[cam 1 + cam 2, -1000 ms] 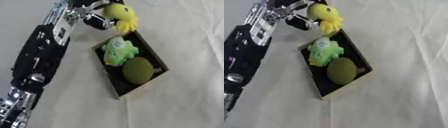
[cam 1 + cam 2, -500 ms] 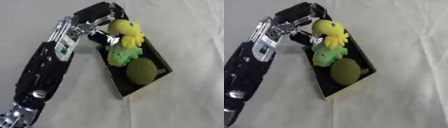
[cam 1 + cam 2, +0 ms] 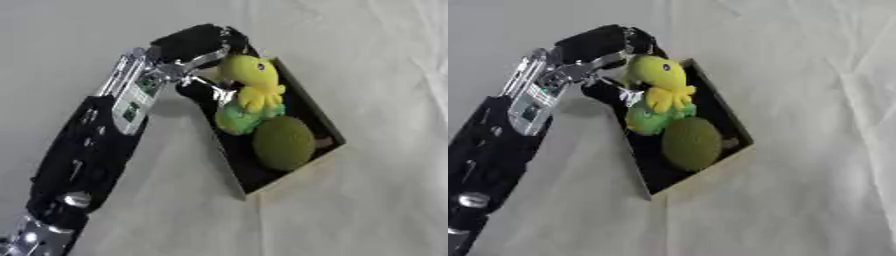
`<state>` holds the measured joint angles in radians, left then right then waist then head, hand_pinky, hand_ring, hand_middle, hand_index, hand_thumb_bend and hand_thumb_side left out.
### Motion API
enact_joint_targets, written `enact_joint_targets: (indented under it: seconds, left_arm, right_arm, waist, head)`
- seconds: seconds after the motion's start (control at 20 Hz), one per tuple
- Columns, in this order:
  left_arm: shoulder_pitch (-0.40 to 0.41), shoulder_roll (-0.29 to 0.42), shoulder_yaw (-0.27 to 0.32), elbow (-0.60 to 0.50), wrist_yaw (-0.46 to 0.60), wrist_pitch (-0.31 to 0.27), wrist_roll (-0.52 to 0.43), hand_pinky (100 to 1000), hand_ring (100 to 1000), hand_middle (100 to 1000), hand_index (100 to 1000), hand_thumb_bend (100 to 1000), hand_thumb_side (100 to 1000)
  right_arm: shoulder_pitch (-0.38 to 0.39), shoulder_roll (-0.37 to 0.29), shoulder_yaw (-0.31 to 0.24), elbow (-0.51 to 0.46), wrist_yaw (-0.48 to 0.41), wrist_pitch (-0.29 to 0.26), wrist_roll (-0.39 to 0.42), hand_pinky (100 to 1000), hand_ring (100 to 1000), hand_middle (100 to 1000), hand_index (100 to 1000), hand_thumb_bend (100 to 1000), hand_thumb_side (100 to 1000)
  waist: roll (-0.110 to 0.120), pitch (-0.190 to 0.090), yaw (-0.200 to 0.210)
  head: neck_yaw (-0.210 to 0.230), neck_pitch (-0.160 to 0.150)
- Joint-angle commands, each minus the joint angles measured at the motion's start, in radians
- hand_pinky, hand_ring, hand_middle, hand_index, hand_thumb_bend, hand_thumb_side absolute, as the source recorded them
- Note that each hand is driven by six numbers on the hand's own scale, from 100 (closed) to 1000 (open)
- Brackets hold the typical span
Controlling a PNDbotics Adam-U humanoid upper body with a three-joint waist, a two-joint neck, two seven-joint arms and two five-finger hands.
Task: Pick up objects on the table and place them in the box.
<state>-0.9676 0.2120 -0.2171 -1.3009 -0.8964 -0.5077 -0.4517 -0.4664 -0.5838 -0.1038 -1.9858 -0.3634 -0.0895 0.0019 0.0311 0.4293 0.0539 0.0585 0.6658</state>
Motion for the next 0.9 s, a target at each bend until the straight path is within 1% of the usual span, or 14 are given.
enact_joint_targets:
  seconds: [0.05,0.1,0.2,0.35,0.5,0.55,0.6,0.7,0.8,0.9]
  left_arm:
    - [-0.011,0.026,-0.019,-0.011,-0.037,-0.042,-0.035,906,846,812,939,120,233]
    - [-0.011,0.028,-0.023,-0.012,-0.046,-0.057,-0.050,929,875,836,952,158,238]
    - [-0.013,0.033,-0.037,-0.018,-0.064,-0.090,-0.083,958,912,866,971,200,240]
    - [-0.017,0.038,-0.050,-0.031,-0.079,-0.139,-0.132,982,937,888,993,209,226]
    - [-0.020,0.041,-0.039,-0.036,-0.088,-0.182,-0.177,995,957,905,1000,200,210]
    - [-0.020,0.042,-0.033,-0.038,-0.091,-0.190,-0.191,1000,964,912,1000,177,295]
    - [-0.021,0.043,-0.028,-0.042,-0.094,-0.195,-0.201,1000,968,916,1000,176,356]
    - [-0.022,0.044,-0.019,-0.049,-0.099,-0.200,-0.214,1000,975,922,1000,165,449]
    - [-0.022,0.046,-0.012,-0.063,-0.103,-0.200,-0.215,1000,981,928,1000,183,478]
    - [-0.023,0.047,-0.007,-0.079,-0.105,-0.195,-0.210,1000,983,930,1000,192,481]
  right_arm:
    - [-0.009,-0.022,-0.009,-0.014,0.002,0.002,-0.001,912,848,553,758,100,525]
    - [-0.009,-0.022,-0.009,-0.014,0.001,0.003,-0.001,912,848,553,758,100,525]
    - [-0.010,-0.023,-0.009,-0.014,0.001,0.003,-0.002,912,848,553,758,100,525]
    - [-0.011,-0.024,-0.008,-0.014,-0.001,0.004,-0.002,912,848,553,758,100,525]
    - [-0.012,-0.024,-0.007,-0.014,-0.002,0.005,-0.003,911,847,554,758,100,525]
    - [-0.012,-0.024,-0.007,-0.014,-0.002,0.005,-0.003,911,847,554,758,100,525]
    - [-0.013,-0.024,-0.007,-0.014,-0.002,0.005,-0.003,911,847,554,758,100,525]
    - [-0.013,-0.025,-0.007,-0.014,-0.003,0.005,-0.004,911,847,554,758,100,525]
    - [-0.013,-0.025,-0.007,-0.014,-0.004,0.005,-0.004,911,847,554,758,100,525]
    - [-0.013,-0.025,-0.006,-0.014,-0.004,0.005,-0.005,911,847,554,758,100,525]
  waist:
    - [0.000,-0.022,-0.003]
    - [0.001,-0.022,-0.003]
    - [0.003,-0.024,-0.003]
    - [0.006,-0.027,-0.001]
    - [0.008,-0.029,0.001]
    - [0.008,-0.030,0.001]
    - [0.009,-0.031,0.002]
    - [0.010,-0.032,0.002]
    - [0.011,-0.034,0.004]
    - [0.012,-0.036,0.005]
  head:
    - [-0.005,-0.010]
    - [-0.006,-0.010]
    - [-0.010,-0.009]
    - [-0.022,-0.007]
    - [-0.032,-0.005]
    - [-0.034,-0.006]
    - [-0.036,-0.006]
    - [-0.040,-0.007]
    - [-0.041,-0.008]
    - [-0.041,-0.009]
